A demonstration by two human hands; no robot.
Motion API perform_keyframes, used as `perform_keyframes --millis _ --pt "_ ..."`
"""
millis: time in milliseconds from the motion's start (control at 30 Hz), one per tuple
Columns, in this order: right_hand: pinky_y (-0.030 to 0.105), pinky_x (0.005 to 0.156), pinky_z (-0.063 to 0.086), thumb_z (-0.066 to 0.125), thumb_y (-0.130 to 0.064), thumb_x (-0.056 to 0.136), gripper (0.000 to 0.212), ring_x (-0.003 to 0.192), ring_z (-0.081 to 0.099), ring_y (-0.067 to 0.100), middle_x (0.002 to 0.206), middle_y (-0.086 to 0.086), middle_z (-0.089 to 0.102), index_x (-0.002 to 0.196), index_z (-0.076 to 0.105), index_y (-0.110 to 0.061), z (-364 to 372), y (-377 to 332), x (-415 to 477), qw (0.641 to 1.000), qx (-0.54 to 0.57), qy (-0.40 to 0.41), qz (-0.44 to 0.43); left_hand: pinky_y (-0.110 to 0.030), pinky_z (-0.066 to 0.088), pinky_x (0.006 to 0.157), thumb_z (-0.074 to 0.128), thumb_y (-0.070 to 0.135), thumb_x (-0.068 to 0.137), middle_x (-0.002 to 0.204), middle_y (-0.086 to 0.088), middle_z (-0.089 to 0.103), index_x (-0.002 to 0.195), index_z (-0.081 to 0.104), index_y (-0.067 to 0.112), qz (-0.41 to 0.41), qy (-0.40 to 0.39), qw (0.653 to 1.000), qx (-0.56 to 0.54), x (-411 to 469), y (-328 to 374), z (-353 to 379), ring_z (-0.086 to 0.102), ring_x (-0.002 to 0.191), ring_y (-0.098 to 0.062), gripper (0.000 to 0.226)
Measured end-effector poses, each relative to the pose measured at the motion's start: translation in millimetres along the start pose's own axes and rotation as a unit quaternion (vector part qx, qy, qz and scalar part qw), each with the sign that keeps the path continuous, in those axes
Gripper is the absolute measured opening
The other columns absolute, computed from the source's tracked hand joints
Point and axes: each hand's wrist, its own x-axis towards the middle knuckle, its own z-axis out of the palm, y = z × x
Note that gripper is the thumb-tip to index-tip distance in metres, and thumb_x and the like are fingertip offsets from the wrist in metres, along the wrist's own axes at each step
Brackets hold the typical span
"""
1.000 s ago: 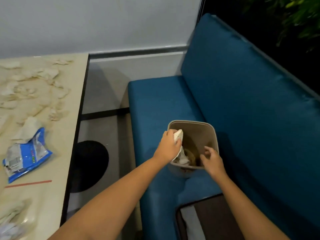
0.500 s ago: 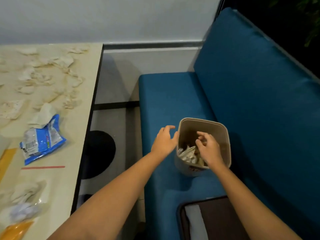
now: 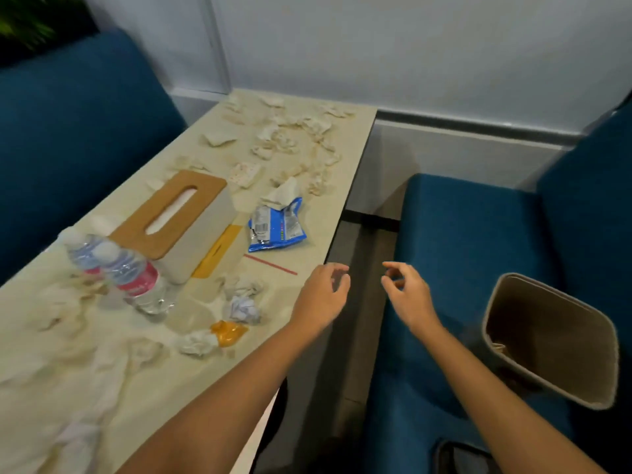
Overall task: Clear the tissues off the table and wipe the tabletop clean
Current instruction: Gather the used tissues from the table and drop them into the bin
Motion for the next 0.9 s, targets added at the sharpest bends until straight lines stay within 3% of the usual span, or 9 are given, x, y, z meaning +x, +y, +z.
perform_keyframes --millis 100,300,467,733,900 --pt "0.017 0.074 0.038 0.054 -0.008 0.091 0.026 0.081 0.052 0.012 0.103 0.008 0.057 0.116 0.059 -0.009 40.0 -26.0 -16.1 0.999 0.007 -0.042 -0.021 -0.022 0.042 0.089 0.048 0.025 0.095 0.125 0.0 0.055 0.119 0.056 0.019 -0.037 0.047 0.998 0.008 -25.5 -26.9 -42.4 0.054 0.11 -0.013 0.025" --pt "0.021 0.075 0.042 0.052 -0.011 0.092 0.028 0.085 0.052 0.01 0.11 0.003 0.056 0.12 0.056 -0.012 105.1 -71.1 -50.6 0.99 0.008 -0.128 -0.053 -0.031 0.046 0.092 0.05 0.023 0.093 0.122 0.001 0.056 0.113 0.06 0.02 -0.079 0.135 0.987 0.024 -76.7 -80.5 -108.4 0.054 0.11 -0.015 0.022" --pt "0.021 0.081 0.044 0.053 -0.012 0.093 0.029 0.092 0.053 0.01 0.116 0.001 0.055 0.121 0.054 -0.013 140.0 -94.4 -71.9 0.979 -0.007 -0.182 -0.087 -0.029 0.04 0.092 0.055 0.024 0.09 0.123 0.0 0.053 0.116 0.058 0.018 -0.099 0.165 0.975 0.107 -105.4 -123.7 -138.9 0.048 0.115 -0.018 0.027" --pt "0.019 0.079 0.045 0.054 -0.016 0.093 0.028 0.092 0.054 0.008 0.118 -0.001 0.055 0.12 0.053 -0.015 166.3 -105.4 -84.6 0.964 -0.026 -0.231 -0.13 -0.034 0.03 0.106 0.055 0.041 0.089 0.151 0.005 0.027 0.139 0.037 0.033 -0.087 0.041 0.96 0.264 -106.6 -162.6 -143.8 0.027 0.136 -0.017 0.054" --pt "0.021 0.08 0.047 0.054 -0.015 0.092 0.029 0.096 0.054 0.01 0.121 0.0 0.056 0.122 0.052 -0.016 175.0 -107.5 -84.8 0.956 -0.046 -0.244 -0.157 -0.027 0.039 0.089 0.047 0.032 0.094 0.133 0.002 0.047 0.136 0.039 0.033 -0.07 0.039 0.944 0.321 -106.3 -172.8 -138.6 0.044 0.12 -0.018 0.043"
